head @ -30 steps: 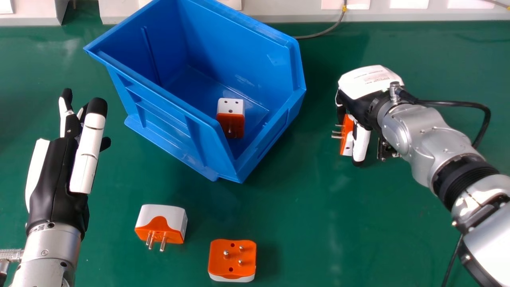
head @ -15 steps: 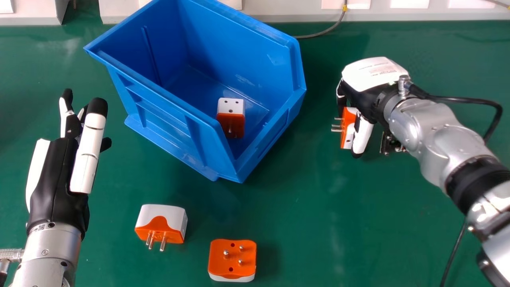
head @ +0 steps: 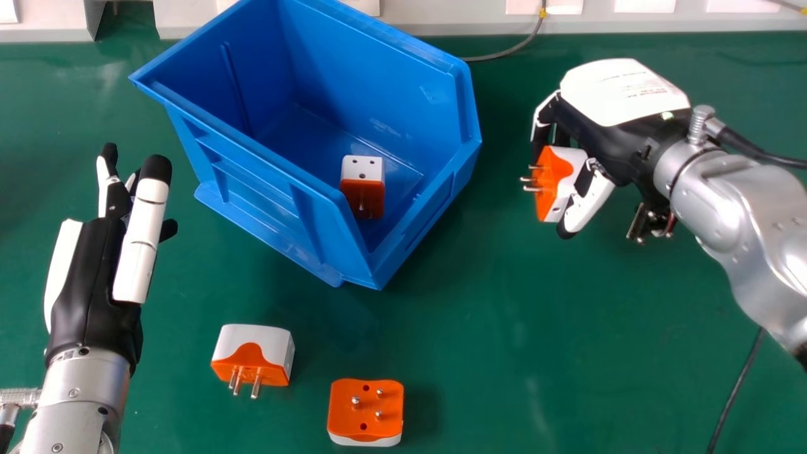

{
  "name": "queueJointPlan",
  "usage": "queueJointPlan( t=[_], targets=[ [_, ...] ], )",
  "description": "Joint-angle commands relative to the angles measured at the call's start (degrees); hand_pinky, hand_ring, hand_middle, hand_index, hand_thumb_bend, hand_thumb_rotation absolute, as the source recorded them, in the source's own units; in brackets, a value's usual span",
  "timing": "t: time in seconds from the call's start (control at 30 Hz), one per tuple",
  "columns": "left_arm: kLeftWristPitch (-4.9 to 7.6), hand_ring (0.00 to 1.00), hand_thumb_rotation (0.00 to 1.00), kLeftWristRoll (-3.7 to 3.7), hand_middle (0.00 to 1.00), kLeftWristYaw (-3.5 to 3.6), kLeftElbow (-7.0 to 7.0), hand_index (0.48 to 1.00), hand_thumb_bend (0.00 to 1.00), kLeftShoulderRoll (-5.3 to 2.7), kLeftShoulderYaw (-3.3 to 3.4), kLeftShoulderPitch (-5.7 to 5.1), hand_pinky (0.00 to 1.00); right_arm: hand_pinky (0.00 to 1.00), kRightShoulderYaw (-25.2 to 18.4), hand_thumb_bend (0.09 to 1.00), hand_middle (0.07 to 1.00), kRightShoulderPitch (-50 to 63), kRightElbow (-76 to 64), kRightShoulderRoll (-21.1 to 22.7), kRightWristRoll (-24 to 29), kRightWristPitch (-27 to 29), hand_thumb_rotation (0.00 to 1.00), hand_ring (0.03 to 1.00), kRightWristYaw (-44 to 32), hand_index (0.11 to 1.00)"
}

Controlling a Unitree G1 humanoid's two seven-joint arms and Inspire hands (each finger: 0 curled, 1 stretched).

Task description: Pick all objects and put in blue box

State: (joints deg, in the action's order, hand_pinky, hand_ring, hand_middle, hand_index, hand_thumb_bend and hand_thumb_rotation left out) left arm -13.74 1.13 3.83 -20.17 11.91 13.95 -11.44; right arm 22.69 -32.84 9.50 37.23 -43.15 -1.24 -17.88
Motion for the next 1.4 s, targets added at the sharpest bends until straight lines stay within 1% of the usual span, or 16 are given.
queueJointPlan(
  t=[0.0, 0.03, 0.07, 0.13, 0.2, 0.3, 0.43, 0.5, 0.53, 0.57, 0.67, 0.83, 0.97, 1.07, 1.27, 1.37],
  targets=[
    [1.27, 0.96, 1.0, 0.05, 0.97, -0.02, 0.29, 0.992, 0.66, 0.44, 0.31, 1.07, 0.87, 0.34, -3.34, 0.498, 0.51, 1.49, -6.66, 2.08, 0.24, -0.46, 0.0, 0.436, -0.94, 0.499],
    [1.3, 0.96, 1.0, -0.02, 0.97, -0.07, 0.52, 0.992, 0.66, 0.42, 0.24, 1.26, 0.87, 0.31, -4.14, 0.498, 0.496, 2.48, -8.83, 2.33, 0.37, -0.53, 0.0, 0.416, -1.4, 0.507],
    [1.33, 0.96, 1.0, -0.08, 0.97, -0.09, 0.7, 0.992, 0.66, 0.41, 0.2, 1.38, 0.87, 0.31, -4.98, 0.498, 0.496, 3.53, -11.08, 2.56, 0.57, -0.62, 0.0, 0.416, -1.85, 0.507],
    [1.33, 0.96, 1.0, -0.16, 0.97, -0.17, 1.09, 0.992, 0.65, 0.41, 0.13, 1.72, 0.87, 0.24, -6.45, 0.503, 0.487, 5.28, -15.04, 2.81, 0.99, -0.67, 0.0, 0.337, -2.73, 0.498],
    [1.34, 0.96, 1.0, -0.27, 0.97, -0.28, 1.57, 0.992, 0.65, 0.43, 0.04, 2.12, 0.87, 0.24, -7.46, 0.503, 0.487, 6.38, -17.81, 2.65, 1.07, -0.58, 0.0, 0.337, -3.56, 0.498],
    [1.39, 0.96, 1.0, -0.6, 0.97, -0.5, 2.16, 0.992, 0.65, 0.38, -0.3, 2.72, 0.88, 0.21, -8.36, 0.505, 0.47, 7.34, -21.61, 1.82, 1.19, -0.43, 0.0, 0.295, -4.64, 0.5],
    [1.31, 0.96, 1.0, -1.11, 0.97, -0.81, 2.27, 0.992, 0.65, 0.14, -0.77, 3.24, 0.88, 0.21, -8.55, 0.507, 0.473, 7.43, -24.78, -0.07, 1.82, 0.07, 0.0, 0.286, -5.15, 0.491],
    [1.45, 0.96, 1.0, -1.44, 0.97, -1.02, 2.66, 0.992, 0.64, 0.1, -0.95, 3.57, 0.88, 0.19, -8.16, 0.508, 0.466, 6.8, -25.27, -1.48, 2.4, 0.58, 0.0, 0.268, -4.86, 0.493],
    [1.52, 0.96, 1.0, -1.82, 0.97, -1.22, 2.83, 0.992, 0.64, 0.07, -1.16, 3.71, 0.88, 0.19, -7.75, 0.508, 0.466, 6.15, -25.11, -2.43, 2.67, 1.15, 0.0, 0.268, -4.44, 0.493],
    [1.61, 0.96, 1.0, -2.16, 0.97, -1.39, 2.97, 0.992, 0.64, 0.08, -1.34, 3.8, 0.88, 0.16, -7.42, 0.508, 0.454, 5.57, -24.82, -3.32, 2.87, 1.79, 0.0, 0.236, -4.03, 0.49],
    [1.87, 0.96, 1.0, -2.83, 0.97, -1.88, 3.45, 0.992, 0.64, 0.15, -1.86, 4.12, 0.88, 0.14, -7.02, 0.509, 0.444, 4.02, -22.92, -5.45, 2.99, 3.81, 0.0, 0.204, -3.13, 0.491],
    [2.31, 0.96, 1.0, -3.64, 0.97, -2.18, 3.74, 0.99, 0.64, 0.11, -2.32, 4.31, 0.88, 0.12, -5.88, 0.507, 0.42, 0.58, -17.84, -9.03, 2.92, 6.52, 0.0, 0.181, -1.38, 0.493],
    [3.12, 0.96, 1.0, -3.12, 0.97, -1.96, 4.83, 0.989, 0.64, -0.11, -2.13, 4.76, 0.88, 0.1, -3.75, 0.508, 0.423, -3.9, -11.59, -12.68, 2.52, 8.01, 0.0, 0.161, -0.04, 0.489],
    [3.63, 0.96, 1.0, -3.04, 0.97, -1.97, 5.21, 0.989, 0.64, -0.23, -2.18, 4.86, 0.88, 0.09, -2.7, 0.51, 0.44, -6.79, -7.73, -14.63, 2.3, 8.48, 0.0, 0.14, 0.55, 0.487],
    [3.91, 0.96, 1.0, -3.05, 0.97, -1.97, 5.38, 0.988, 0.64, -0.34, -2.28, 4.8, 0.88, 0.07, -0.01, 0.513, 0.454, -13.67, 2.52, -19.02, -0.67, 8.67, 0.0, 0.121, 4.38, 0.486],
    [3.83, 0.96, 1.0, -3.04, 0.97, -2.01, 5.07, 0.988, 0.64, -0.48, -2.39, 4.67, 0.88, 0.09, 1.48, 0.515, 0.46, -17.18, 8.3, -21.4, -2.11, 8.19, 0.0, 0.142, 6.52, 0.485]
  ],
)
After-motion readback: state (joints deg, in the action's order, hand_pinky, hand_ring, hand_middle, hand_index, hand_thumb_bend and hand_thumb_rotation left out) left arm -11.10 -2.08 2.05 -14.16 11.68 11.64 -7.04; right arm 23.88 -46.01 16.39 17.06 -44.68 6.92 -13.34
